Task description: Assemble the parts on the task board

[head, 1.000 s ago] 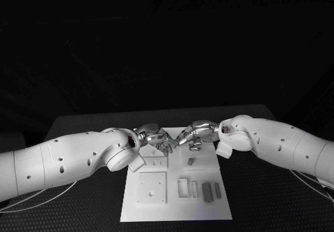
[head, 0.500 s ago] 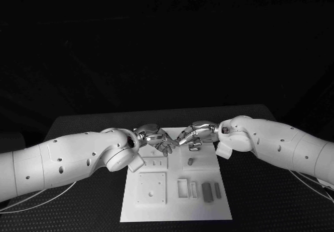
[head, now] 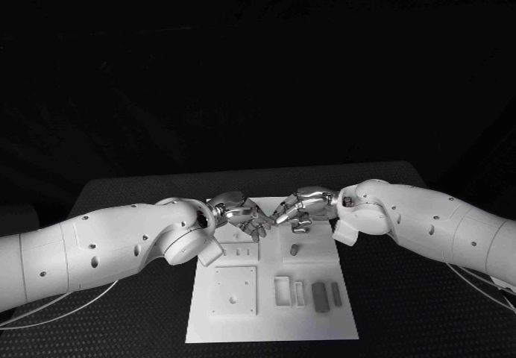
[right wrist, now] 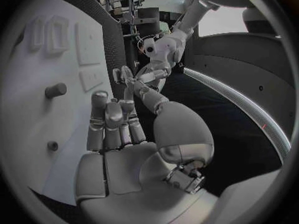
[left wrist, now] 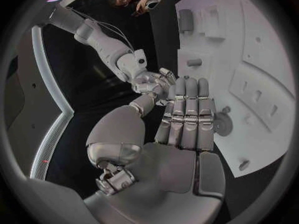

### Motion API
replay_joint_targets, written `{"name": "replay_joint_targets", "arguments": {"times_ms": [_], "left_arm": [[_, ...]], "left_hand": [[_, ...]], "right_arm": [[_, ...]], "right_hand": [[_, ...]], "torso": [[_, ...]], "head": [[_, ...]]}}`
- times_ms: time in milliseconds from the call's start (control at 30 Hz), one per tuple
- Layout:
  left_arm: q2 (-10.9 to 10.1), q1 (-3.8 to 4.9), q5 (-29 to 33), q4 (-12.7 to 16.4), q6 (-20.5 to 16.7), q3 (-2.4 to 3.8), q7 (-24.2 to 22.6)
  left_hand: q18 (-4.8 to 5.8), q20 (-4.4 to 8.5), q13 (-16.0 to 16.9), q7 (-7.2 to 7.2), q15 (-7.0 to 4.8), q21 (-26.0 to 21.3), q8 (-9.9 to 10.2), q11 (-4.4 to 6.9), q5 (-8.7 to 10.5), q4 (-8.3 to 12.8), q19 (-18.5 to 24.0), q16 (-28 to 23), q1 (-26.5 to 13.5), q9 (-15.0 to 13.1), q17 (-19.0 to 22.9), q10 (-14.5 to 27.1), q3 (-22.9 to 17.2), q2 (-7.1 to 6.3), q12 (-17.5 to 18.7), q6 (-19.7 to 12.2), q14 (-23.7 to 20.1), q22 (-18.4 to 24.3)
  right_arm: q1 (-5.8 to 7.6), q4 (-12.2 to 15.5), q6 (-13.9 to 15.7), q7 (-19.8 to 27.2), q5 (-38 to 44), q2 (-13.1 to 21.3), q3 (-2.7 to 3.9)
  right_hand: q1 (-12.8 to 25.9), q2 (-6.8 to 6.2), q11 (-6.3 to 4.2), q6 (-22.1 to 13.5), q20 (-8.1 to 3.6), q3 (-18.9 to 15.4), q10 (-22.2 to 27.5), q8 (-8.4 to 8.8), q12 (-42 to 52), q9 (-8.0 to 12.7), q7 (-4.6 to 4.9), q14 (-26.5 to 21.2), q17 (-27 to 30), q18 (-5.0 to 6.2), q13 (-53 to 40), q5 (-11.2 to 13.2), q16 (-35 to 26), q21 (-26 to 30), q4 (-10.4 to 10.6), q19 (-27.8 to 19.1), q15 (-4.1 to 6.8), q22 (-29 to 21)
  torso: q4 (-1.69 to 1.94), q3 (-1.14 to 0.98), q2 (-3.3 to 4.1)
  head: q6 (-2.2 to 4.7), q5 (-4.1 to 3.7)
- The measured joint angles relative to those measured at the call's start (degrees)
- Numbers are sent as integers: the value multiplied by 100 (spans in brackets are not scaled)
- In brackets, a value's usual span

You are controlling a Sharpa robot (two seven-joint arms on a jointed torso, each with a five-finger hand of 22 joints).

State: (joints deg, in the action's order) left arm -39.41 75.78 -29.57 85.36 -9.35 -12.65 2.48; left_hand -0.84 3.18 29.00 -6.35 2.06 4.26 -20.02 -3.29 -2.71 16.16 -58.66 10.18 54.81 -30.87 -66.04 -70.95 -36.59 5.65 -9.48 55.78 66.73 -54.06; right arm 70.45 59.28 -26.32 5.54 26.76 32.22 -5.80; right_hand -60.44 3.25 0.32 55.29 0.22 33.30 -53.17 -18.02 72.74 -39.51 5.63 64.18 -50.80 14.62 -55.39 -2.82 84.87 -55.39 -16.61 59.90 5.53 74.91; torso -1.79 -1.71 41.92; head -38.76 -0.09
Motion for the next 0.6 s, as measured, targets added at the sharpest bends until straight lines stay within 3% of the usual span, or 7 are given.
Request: {"name": "replay_joint_targets", "arguments": {"times_ms": [67, 167, 233, 367, 600], "left_arm": [[-3, 0, 15, 0, 1, 0, 17], [-7, -1, 49, 7, 1, 0, 42], [-7, -1, 63, 13, 0, 0, 50], [-21, -1, 90, 14, -4, 0, 68], [-53, -1, 144, 7, -18, 2, 97]], "left_hand": [[0, -1, -33, -106, 1, 0, 49, -77, -20, -37, 1, 0, -105, -22, 0, 82, 41, -165, 85, -107, -1, -13], [0, -31, -71, -237, 30, 0, 191, -155, -31, -99, 31, -26, -437, 65, 0, 244, 404, -541, 164, -287, -31, -20], [0, -35, -87, -285, 48, -5, 240, -192, -28, -139, 80, -50, -585, 87, 0, 324, 558, -689, 197, -362, -49, -20], [0, -61, -102, -325, 102, -33, 276, -254, -29, -196, 185, -116, -864, 103, 19, 442, 834, -862, 222, -453, -104, -3], [0, -61, -102, -408, 102, -32, 389, -296, -29, -162, 227, -120, -937, 137, 20, 609, 969, -890, 266, -700, -145, 24]], "right_arm": [[0, 0, 12, 9, 1, -2, 0], [0, -1, 19, 18, 4, -6, 0], [0, -1, 19, 22, 9, -8, 1], [0, -1, 15, 27, 28, -8, 1], [0, 7, 3, 28, 63, -5, 1]], "right_hand": [[-3, 2, 0, 0, 0, 0, 0, -22, 1, -3, 0, 1, 0, 0, 0, 0, 0, 0, 0, 0, 0, 0], [-23, 22, 0, 0, 0, -1, 0, -29, 1, -4, 0, 2, -6, -1, 0, 0, 0, 0, -1, 0, -1, 0], [-23, 22, 0, 0, 0, 15, 0, -29, 1, -5, 0, 2, -6, -2, 0, 1, 0, 0, -19, 0, -1, 0], [-38, 37, 0, 0, -19, 8, 0, -30, 1, -5, 1, 3, -6, -10, -6, 17, 21, 2, -24, 20, -2, 0], [-38, 37, 0, -1, -20, 7, 0, -32, 1, -5, 2, 3, -9, -39, -6, 17, 21, -19, -24, 20, -3, 0]], "torso": [[0, 0, 0], [0, 1, 0], [-1, -1, 1], [0, -1, 1], [0, 0, 2]], "head": [[0, -2], [1, -4], [-3, -4], [-15, -2], [-21, -3]]}}
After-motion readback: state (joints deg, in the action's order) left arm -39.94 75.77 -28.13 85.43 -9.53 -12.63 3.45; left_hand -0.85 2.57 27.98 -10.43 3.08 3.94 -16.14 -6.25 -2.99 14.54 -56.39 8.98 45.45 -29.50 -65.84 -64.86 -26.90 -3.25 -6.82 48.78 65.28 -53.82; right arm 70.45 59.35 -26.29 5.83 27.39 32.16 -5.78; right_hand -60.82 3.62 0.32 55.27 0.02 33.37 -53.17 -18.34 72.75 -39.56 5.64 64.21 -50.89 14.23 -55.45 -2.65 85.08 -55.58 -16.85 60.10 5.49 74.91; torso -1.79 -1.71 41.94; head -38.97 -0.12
